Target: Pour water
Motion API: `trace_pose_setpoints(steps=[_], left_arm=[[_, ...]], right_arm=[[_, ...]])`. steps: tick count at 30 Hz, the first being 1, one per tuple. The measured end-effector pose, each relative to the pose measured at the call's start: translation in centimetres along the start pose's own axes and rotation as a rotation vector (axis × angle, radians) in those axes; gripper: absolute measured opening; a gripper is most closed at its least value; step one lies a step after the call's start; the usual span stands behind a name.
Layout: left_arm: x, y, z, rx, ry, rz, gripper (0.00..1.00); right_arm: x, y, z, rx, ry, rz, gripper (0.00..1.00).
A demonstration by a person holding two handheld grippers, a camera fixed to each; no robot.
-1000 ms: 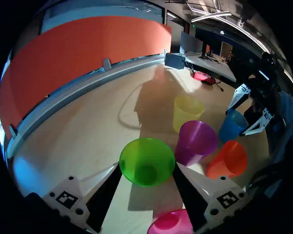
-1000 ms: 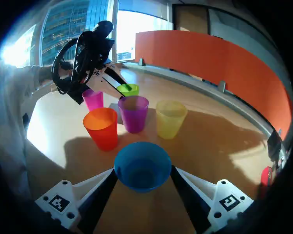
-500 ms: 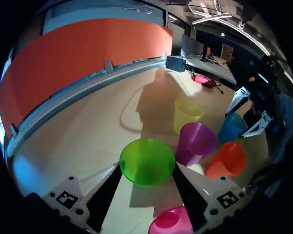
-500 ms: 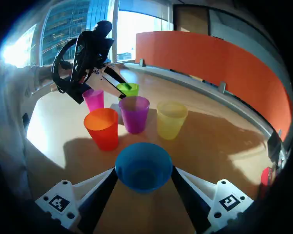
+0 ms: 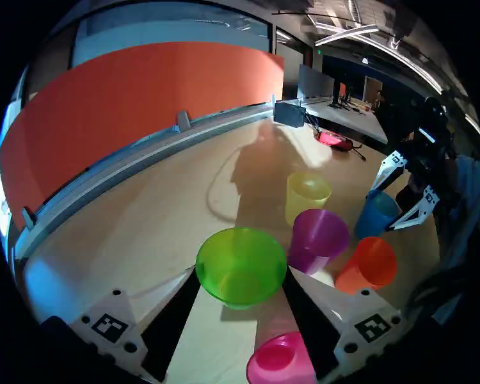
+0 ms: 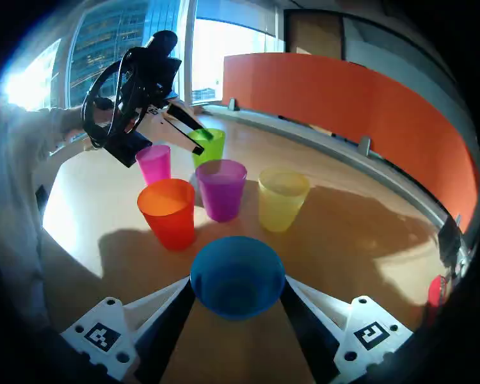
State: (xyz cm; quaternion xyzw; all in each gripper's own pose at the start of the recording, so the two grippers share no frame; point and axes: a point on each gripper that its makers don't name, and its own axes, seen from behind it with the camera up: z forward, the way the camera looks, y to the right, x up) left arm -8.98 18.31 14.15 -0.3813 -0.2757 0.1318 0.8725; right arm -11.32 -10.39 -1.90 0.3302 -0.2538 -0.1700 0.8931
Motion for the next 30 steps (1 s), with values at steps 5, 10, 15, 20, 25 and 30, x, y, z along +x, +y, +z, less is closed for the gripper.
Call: trace_pose_setpoints(steps=[5, 10, 15, 20, 25, 30], left_arm=[[0.8, -0.2, -0.9, 0.01, 0.025, -0.004, 0.87], [1.7, -0.3, -2.0, 0.021, 0.056, -0.002, 0.87], [2.5, -0.4, -2.9, 0.034, 0.082, 0.003, 0.87], [3.5, -0.5, -4.1, 0.049, 0.114, 0.004, 0.87], [4.5, -0.5, -5.4, 0.061, 0.151, 0.006, 0.87], [5.4, -0.2, -6.8, 0.071, 0.184, 0.013, 0.87]], right_arm=[[0.8, 0.3, -0.2, -0.009, 0.023, 0.006, 0.91], [1.9, 0.6, -0.6, -0.017, 0.049, 0.004, 0.91], [3.2, 0.9, -1.3, -0.026, 0.078, -0.002, 0.91], [4.9, 1.1, -2.1, -0.041, 0.115, -0.007, 0.91], [6.7, 1.1, -3.0, -0.049, 0.156, -0.012, 0.91], [8.4, 1.0, -3.7, -0.057, 0.193, -0.023, 0.91]])
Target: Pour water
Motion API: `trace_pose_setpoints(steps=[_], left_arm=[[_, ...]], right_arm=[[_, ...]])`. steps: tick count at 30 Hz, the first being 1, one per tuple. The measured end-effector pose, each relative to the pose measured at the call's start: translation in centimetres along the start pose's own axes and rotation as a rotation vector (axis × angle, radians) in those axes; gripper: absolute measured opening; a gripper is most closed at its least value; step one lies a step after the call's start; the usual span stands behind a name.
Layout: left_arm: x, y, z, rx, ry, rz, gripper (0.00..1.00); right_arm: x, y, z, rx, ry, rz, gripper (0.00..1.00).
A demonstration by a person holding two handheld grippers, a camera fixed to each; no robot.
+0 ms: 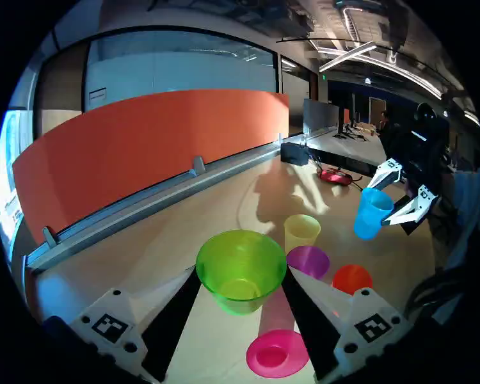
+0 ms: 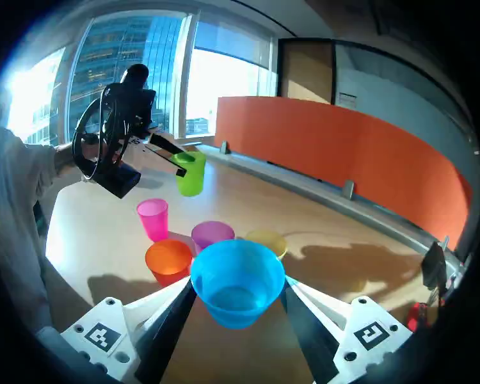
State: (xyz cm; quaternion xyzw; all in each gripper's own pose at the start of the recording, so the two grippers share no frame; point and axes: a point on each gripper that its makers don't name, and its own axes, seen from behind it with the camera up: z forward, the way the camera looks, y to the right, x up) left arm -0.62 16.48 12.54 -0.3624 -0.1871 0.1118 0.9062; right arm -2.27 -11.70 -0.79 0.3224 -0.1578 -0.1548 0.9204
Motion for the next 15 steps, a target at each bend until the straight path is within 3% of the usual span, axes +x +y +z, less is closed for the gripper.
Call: trace_pose_setpoints(steps=[15], left_arm=[[3.0, 1.5, -4.2, 0.003, 0.11, -0.009, 0.87]], right_arm=[[5.1, -0.8, -0.9, -0.004, 0.128, -0.013, 0.91]])
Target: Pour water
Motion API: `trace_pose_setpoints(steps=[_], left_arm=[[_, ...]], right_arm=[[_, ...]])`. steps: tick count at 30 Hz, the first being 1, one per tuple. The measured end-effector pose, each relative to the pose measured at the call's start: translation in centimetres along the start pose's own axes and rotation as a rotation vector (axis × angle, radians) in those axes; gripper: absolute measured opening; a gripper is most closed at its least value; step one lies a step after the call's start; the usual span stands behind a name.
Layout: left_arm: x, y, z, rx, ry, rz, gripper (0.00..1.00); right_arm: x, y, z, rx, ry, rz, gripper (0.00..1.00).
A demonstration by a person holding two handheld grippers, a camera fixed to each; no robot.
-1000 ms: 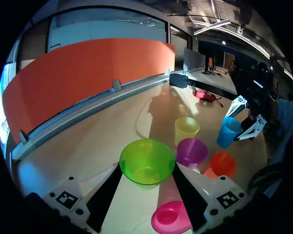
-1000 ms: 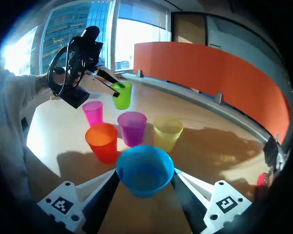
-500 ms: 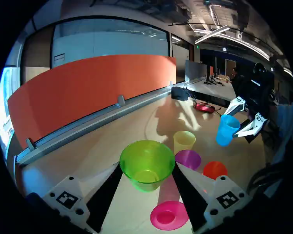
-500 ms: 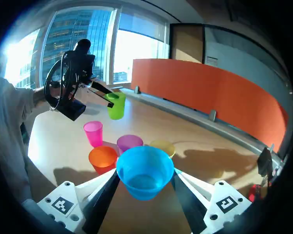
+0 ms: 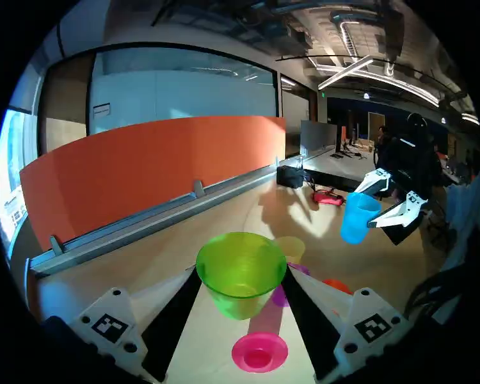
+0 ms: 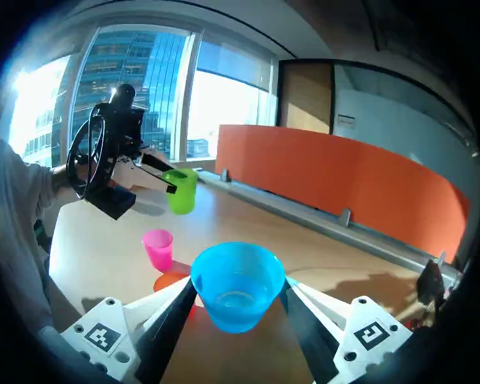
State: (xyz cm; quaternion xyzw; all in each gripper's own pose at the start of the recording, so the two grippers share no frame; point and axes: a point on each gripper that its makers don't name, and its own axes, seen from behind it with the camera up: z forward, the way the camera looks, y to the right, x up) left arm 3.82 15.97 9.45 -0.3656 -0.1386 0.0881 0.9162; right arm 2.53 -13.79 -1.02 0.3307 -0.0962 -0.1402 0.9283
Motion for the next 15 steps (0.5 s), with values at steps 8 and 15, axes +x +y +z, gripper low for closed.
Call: trace_pose_setpoints(steps=[8, 15], left_arm=[[1.3, 1.0, -2.1, 0.004, 0.054, -0.001, 0.87], [2.7, 2.1, -3.9, 0.003, 0.102, 0.003, 0.87]], right_arm=[[2.2, -0.5, -0.1, 0.004, 0.055, -0.009, 0.91], [4.1, -0.8, -0.1, 0.006, 0.104, -0.004, 0.91]])
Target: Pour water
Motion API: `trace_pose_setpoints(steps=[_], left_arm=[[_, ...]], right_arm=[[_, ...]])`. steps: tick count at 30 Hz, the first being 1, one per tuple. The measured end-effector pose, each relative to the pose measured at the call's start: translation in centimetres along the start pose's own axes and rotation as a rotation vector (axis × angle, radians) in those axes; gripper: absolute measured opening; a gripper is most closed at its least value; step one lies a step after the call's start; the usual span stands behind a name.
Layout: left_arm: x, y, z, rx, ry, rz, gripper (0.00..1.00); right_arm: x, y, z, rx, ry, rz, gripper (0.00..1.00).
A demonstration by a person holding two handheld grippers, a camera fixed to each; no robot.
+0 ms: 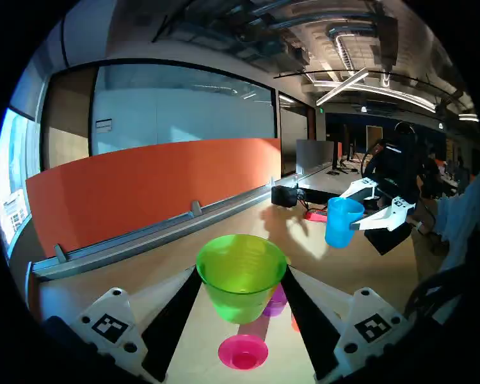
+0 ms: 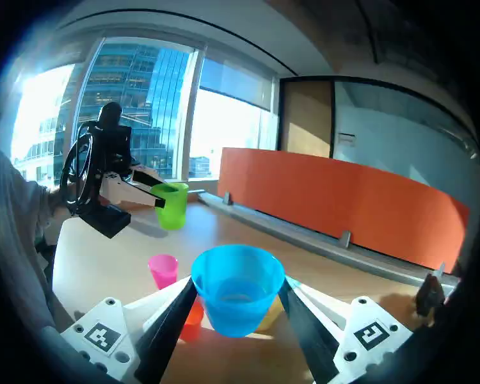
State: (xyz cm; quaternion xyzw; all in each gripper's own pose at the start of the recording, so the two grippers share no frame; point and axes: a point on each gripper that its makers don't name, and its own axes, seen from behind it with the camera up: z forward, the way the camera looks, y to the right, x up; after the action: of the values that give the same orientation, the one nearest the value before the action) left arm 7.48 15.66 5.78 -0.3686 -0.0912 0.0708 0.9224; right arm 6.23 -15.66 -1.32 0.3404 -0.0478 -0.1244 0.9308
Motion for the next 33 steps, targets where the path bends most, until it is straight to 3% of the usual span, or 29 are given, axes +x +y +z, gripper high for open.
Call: trace_pose_setpoints(steps=[11, 23, 33], left_arm=[[1.5, 2.7, -2.2, -0.008, 0.061, 0.005, 0.87], [1.9, 6.3, -3.3, -0.029, 0.116, 0.004, 0.87], [1.5, 7.8, -3.4, -0.035, 0.134, 0.001, 0.87]], right_arm=[[2.1, -0.5, 0.3, 0.023, 0.052, 0.007, 0.91], [4.3, -1.9, 0.9, 0.062, 0.082, -0.025, 0.91], [6.3, -3.3, 1.6, 0.098, 0.101, -0.07, 0.91]])
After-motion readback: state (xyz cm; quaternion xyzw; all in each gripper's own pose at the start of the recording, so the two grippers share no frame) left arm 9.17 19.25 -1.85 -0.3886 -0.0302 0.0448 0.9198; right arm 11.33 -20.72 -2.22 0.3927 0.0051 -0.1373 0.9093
